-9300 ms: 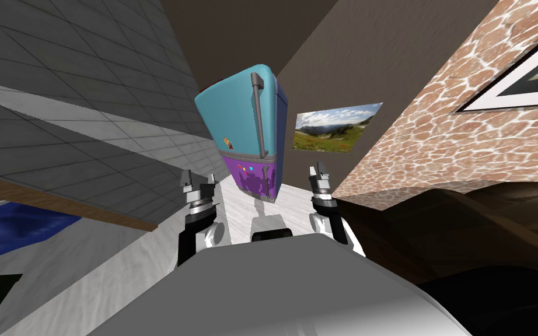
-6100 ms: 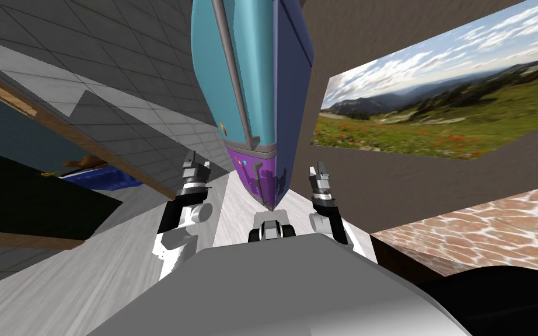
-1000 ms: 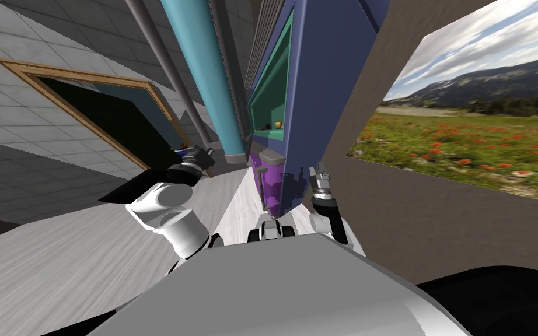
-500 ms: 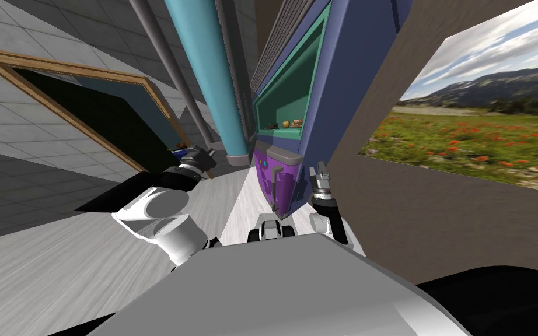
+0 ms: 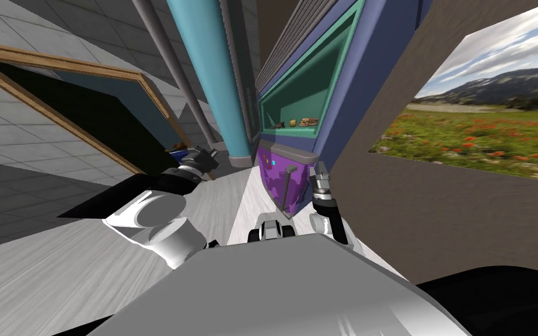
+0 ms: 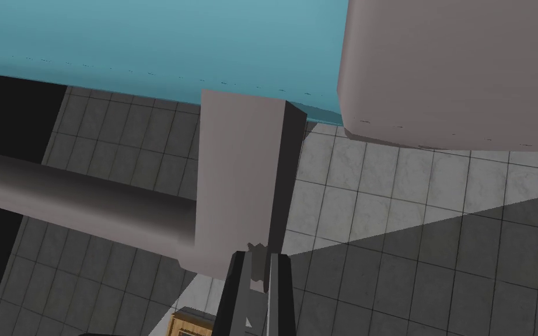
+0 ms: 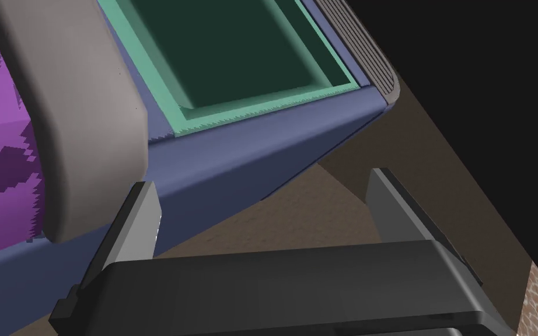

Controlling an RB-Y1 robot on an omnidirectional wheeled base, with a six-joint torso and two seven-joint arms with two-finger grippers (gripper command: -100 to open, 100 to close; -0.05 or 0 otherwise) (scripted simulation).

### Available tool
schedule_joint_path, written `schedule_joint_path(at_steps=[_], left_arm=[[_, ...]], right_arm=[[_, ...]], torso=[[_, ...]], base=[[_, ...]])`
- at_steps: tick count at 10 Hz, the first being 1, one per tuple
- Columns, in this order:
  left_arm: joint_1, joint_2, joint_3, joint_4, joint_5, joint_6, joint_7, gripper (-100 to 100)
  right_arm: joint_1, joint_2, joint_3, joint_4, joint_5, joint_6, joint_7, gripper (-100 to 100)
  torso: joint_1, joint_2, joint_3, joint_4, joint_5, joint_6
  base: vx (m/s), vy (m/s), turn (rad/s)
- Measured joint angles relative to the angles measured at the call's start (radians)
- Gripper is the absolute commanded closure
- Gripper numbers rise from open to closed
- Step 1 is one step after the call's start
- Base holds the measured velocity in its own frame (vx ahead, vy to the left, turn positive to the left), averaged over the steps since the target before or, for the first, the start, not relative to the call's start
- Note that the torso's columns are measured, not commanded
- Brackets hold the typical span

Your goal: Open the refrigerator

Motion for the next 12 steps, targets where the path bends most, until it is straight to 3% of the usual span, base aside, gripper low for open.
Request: schedule_joint_path(at_steps=[1, 9, 12], left_arm=[[0.005, 0.003, -0.006, 0.005, 0.021, 0.003, -0.001, 100], [0.010, 0.010, -0.054, -0.003, 0.103, 0.004, -0.006, 100], [0.014, 0.014, -0.076, -0.004, 0.146, -0.001, -0.010, 100]], right_arm=[[0.000, 0.000, 0.000, 0.000, 0.000, 0.000, 0.000, 0], [0.000, 0.000, 0.000, 0.000, 0.000, 0.000, 0.000, 0], [0.000, 0.000, 0.000, 0.000, 0.000, 0.000, 0.000, 0]], torso=[[0.008, -0.003, -0.003, 0.001, 0.001, 0.001], [-0.012, -0.010, -0.009, -0.001, -0.005, 0.006], [-0.004, -0.006, -0.006, 0.001, -0.002, 0.002]], base=[[0.072, 0.353, -0.088], [0.076, 0.329, -0.070], [0.053, 0.396, -0.110]])
